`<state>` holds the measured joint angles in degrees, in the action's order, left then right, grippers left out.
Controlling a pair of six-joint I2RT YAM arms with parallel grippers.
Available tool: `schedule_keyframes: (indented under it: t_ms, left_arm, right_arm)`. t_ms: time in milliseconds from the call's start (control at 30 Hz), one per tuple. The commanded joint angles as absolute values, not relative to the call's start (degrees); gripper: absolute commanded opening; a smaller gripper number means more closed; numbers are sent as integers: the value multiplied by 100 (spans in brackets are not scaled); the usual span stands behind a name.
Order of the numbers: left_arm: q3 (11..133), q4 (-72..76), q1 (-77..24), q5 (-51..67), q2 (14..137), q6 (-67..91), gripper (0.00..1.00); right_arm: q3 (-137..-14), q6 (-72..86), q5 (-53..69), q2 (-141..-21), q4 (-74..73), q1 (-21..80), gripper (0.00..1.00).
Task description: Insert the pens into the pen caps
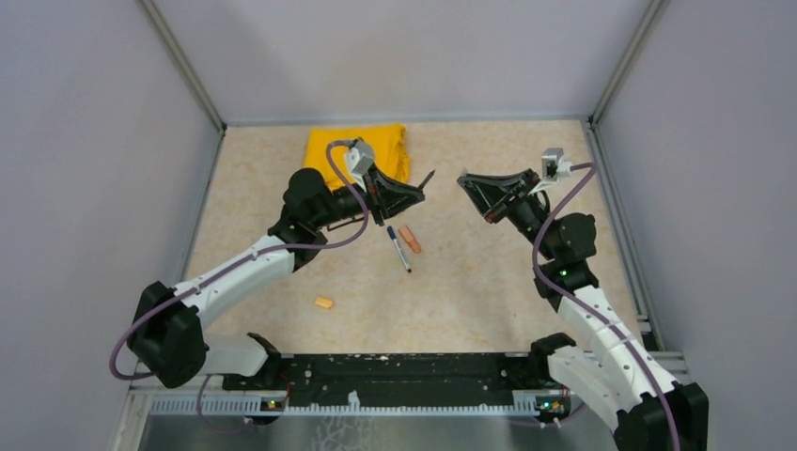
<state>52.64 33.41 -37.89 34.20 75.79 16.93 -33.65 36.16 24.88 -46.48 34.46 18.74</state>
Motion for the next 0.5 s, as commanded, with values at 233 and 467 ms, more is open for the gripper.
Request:
schedule_keyframes:
  t_ms: [233,467]
  left_arm:
    - [5204,3489,-4076,3657,7436,1552,0]
    - [5194,3463,-4096,3690,7431,1503,0]
  right_arm:
    - [-3460,4153,2162,-5135,5591,1924,0]
    - [-3571,4221,2203,-5398,5892,2061,0]
